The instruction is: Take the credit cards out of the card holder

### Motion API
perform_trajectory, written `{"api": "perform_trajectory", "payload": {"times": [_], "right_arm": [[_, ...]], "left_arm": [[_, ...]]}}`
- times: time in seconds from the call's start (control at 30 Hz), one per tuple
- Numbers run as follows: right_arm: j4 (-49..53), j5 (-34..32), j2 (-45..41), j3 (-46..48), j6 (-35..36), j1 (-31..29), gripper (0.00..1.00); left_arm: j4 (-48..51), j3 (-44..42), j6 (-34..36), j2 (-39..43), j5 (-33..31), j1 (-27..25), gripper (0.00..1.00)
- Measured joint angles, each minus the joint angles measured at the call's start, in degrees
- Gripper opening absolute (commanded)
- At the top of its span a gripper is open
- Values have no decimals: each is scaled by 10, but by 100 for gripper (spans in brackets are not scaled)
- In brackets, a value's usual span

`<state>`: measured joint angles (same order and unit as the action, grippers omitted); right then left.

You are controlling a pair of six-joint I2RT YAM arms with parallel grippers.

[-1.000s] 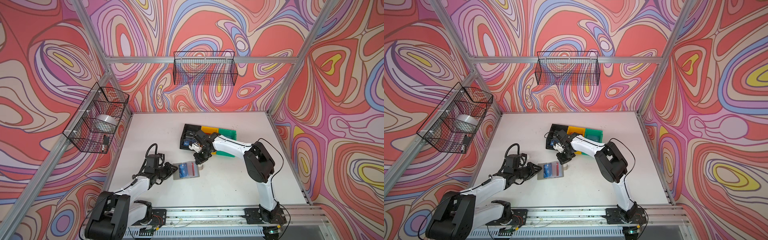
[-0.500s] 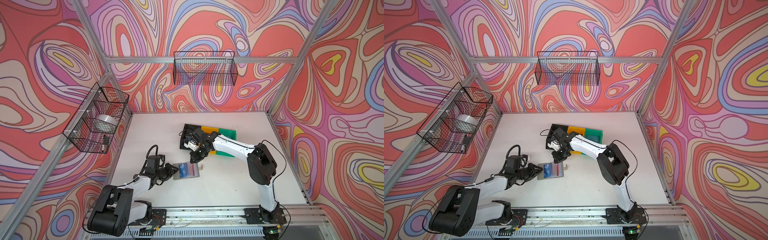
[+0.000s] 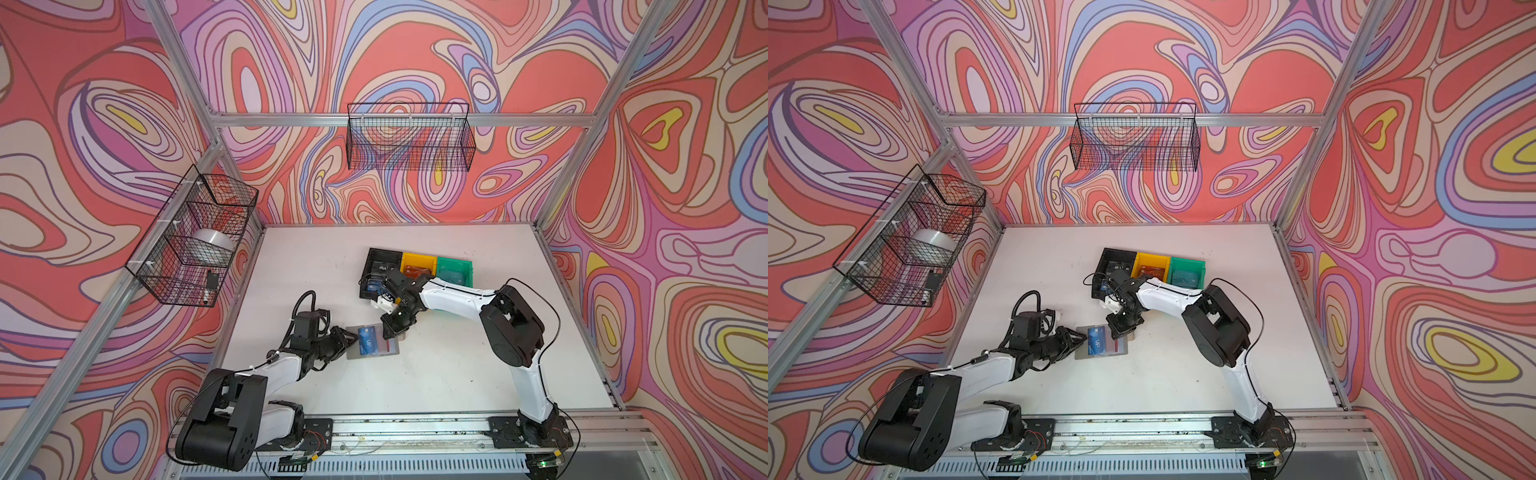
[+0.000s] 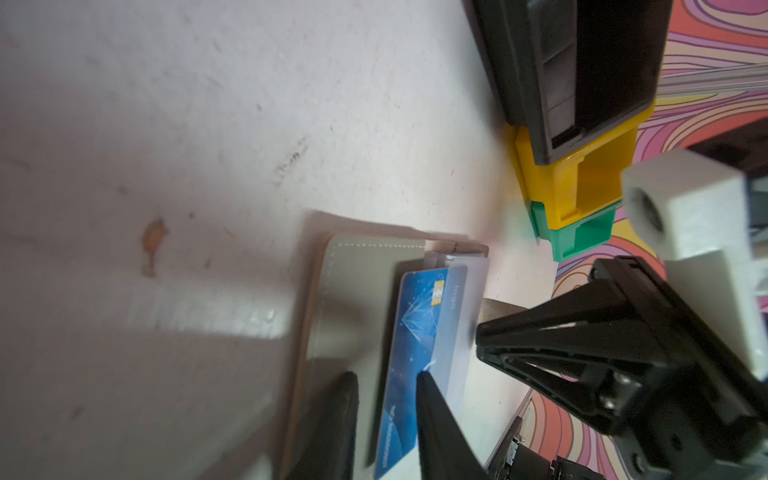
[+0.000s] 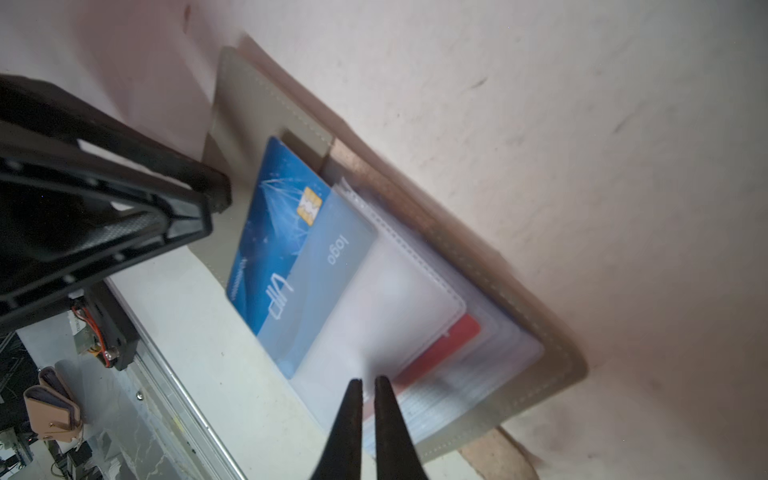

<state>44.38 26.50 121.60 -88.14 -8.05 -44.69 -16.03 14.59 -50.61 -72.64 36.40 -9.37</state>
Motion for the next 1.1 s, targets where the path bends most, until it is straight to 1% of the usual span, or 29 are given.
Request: {"api": "perform_trajectory", "payload": {"times": [0.57, 0.8, 0.9, 1.1], "right_arm": [[0, -1, 1, 0, -1, 0, 11], [1, -1, 2, -1, 0, 0, 12], [2, -1, 2, -2, 0, 0, 11], [3, -1, 3, -3, 1, 0, 12]], "left_arm": [[-57, -1, -10, -33, 12, 1, 33], [-64, -1, -11, -37, 21, 1, 32], [-53, -1, -11, -26, 24, 0, 33], [12, 3, 3, 46, 17, 0, 35]]}}
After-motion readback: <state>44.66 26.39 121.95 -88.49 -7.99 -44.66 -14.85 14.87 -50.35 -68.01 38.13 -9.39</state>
